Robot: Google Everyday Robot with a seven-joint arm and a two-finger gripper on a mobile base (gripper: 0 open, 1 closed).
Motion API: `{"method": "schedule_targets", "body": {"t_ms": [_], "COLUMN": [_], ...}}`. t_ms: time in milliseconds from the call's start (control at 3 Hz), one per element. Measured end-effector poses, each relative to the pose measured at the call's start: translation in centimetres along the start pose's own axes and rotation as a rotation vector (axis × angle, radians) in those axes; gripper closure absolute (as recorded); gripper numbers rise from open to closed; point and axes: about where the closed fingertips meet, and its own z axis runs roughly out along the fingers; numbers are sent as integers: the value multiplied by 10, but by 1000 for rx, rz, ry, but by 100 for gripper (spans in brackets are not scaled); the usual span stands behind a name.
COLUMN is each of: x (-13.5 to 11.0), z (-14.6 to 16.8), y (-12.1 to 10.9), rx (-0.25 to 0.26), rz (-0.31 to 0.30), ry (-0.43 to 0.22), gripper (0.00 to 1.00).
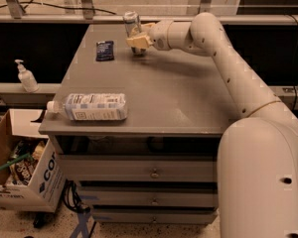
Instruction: Move redbull can near rxbar blueberry
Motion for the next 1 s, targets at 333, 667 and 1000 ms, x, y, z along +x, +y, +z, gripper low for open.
{"method": "schedule_targets", "body": {"t_ms": [333,667,1000], "x": [-6,-6,-3], "z": [12,26,29], "y": [5,17,22], "rx": [-5,-30,-39], "rz": [7,16,22], "ry": [0,17,23], "gripper": [100,100,100]}}
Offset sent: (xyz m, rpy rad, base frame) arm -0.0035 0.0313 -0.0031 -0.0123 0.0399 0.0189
